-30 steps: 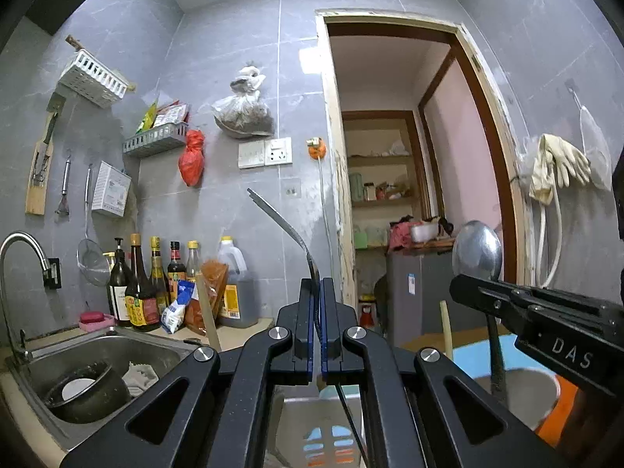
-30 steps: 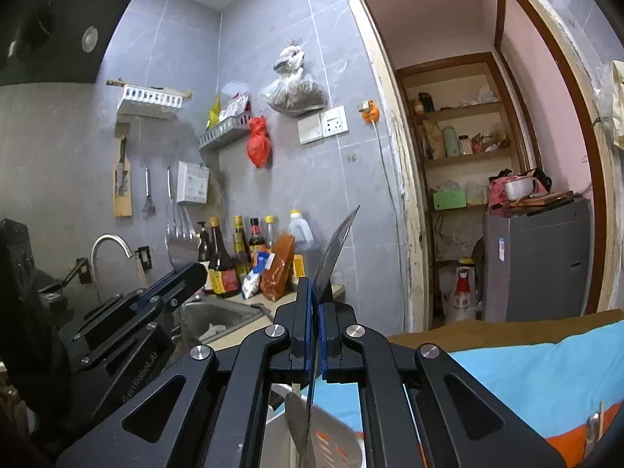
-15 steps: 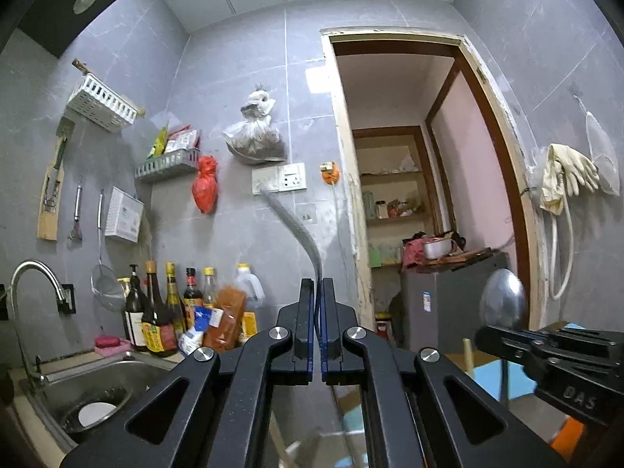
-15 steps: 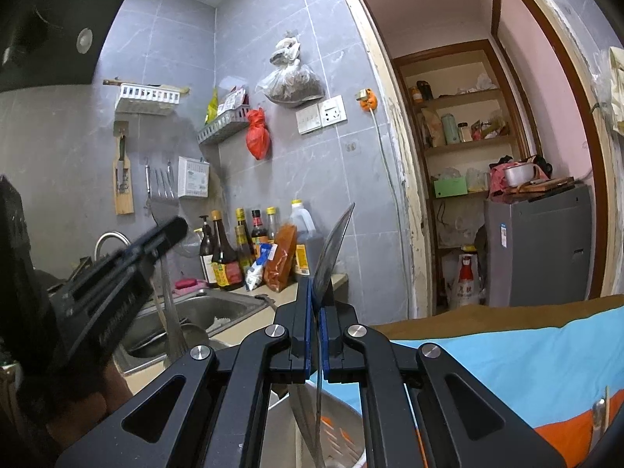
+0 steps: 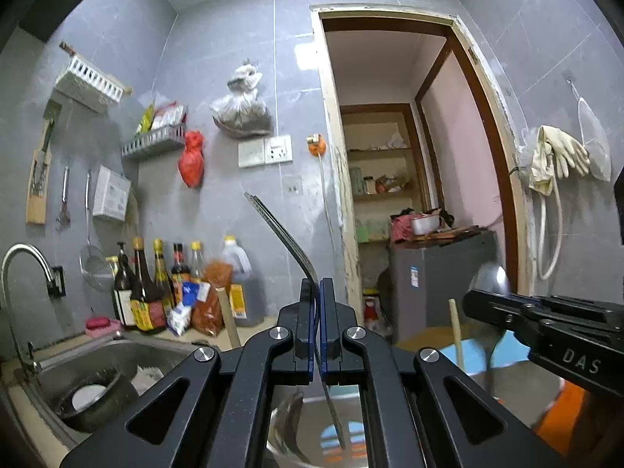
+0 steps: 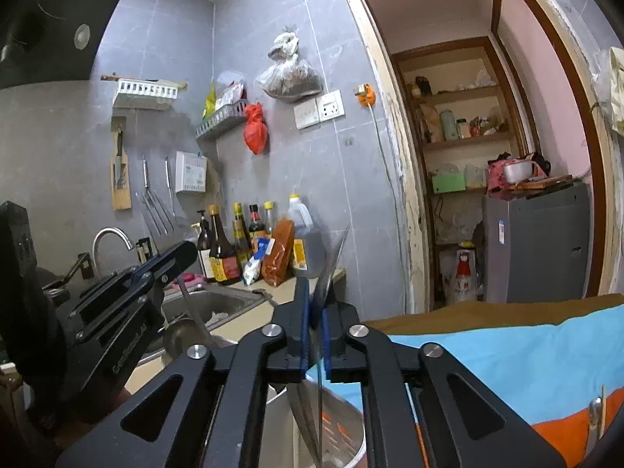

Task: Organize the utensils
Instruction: 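Open the left tool over the caddy while the right tool opens over the cup, then move both open tools back over the chopsticks, knife and gold spoon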

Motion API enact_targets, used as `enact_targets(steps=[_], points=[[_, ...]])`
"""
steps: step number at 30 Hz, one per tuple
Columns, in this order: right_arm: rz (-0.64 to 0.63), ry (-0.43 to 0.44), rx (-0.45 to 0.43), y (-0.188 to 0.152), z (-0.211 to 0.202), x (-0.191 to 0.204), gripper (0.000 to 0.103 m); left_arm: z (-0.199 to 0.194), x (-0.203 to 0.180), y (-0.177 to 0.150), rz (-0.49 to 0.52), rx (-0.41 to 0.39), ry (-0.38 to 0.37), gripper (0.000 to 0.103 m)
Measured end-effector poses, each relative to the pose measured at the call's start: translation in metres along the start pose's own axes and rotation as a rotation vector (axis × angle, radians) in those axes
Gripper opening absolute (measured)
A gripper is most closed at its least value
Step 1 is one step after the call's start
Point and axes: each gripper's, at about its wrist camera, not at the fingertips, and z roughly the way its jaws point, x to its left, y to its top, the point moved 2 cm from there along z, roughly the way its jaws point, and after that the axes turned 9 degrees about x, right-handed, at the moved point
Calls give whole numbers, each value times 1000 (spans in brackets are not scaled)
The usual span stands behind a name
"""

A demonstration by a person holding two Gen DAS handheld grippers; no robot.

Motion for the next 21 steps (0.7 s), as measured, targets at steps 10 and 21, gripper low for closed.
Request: enact_targets(steps=[10,21], points=[[69,-2,-2,13,-20,-8,20,-10,1,5,-43,141,-100,25],[106,-81,-25,36,-73,-30,58,-32,-18,43,-120,153,-135,49]])
